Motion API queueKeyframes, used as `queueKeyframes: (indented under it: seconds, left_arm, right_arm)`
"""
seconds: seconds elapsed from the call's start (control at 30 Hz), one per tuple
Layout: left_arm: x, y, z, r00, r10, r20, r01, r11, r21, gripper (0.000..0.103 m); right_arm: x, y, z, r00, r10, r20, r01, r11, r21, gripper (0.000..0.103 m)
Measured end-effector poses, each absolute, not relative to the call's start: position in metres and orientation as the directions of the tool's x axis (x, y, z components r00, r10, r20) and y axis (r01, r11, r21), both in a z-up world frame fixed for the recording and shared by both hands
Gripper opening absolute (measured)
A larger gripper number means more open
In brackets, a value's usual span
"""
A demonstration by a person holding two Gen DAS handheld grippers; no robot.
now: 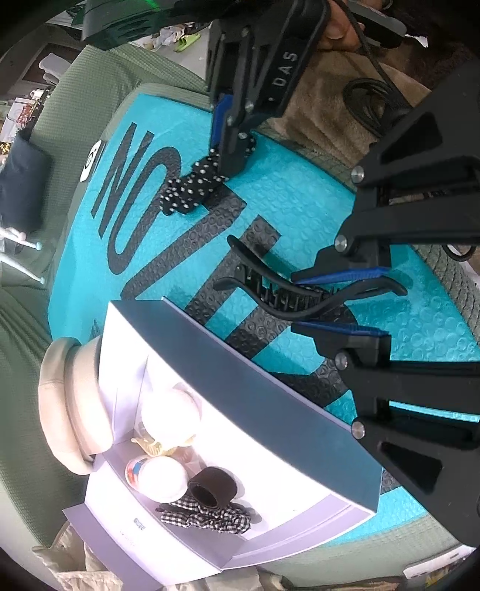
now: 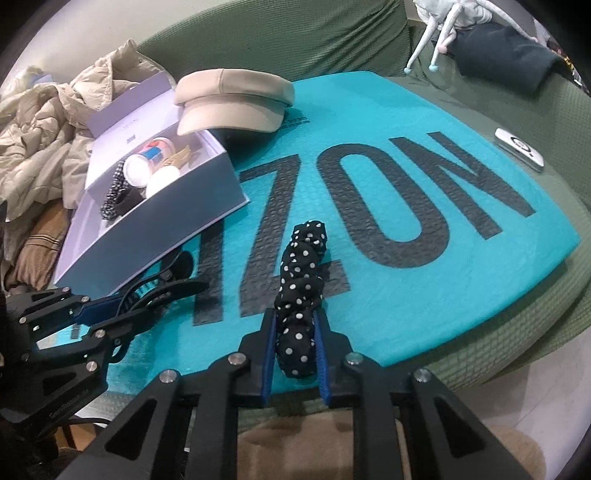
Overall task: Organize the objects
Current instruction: 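Carry the claw clip and polka-dot scrunchie toward the lavender box with both tools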
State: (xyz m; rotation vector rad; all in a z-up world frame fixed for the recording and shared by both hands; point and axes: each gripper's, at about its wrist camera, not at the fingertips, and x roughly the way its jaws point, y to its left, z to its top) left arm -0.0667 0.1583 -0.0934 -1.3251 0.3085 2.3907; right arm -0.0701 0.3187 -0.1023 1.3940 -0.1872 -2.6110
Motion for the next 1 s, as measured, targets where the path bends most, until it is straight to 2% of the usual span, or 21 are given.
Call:
queueKeyframes:
  seconds: [0.53, 0.8, 1.0]
  left_arm:
    - [-0.064, 0.157, -0.075, -0.499, 0.208, -0.841, -0.419, -0.908, 0.023, 0.018]
    - [-0.064, 0.154, -0.065, -0.479, 0.245, -0.843, -0.410, -0.911, -0.032, 0.018]
    - [-0.059, 0.154, -0.051, -0.503, 0.249, -0.828, -0.408, -0.913, -0.027, 0.018]
  right_arm:
    - [-0.059, 0.316, -0.084, -0.556, -0.236, -0.797, 0.118, -0.972, 0.205, 0.018]
    - [-0.051, 0.314, -0.065, -0.584, -0.252, -0.772, 0.144, -0.968, 0.207, 0.018]
    - [-0.043, 0.311, -0.049, -0.605, -0.270, -0.749, 0.177, -0.963, 0.204, 0.018]
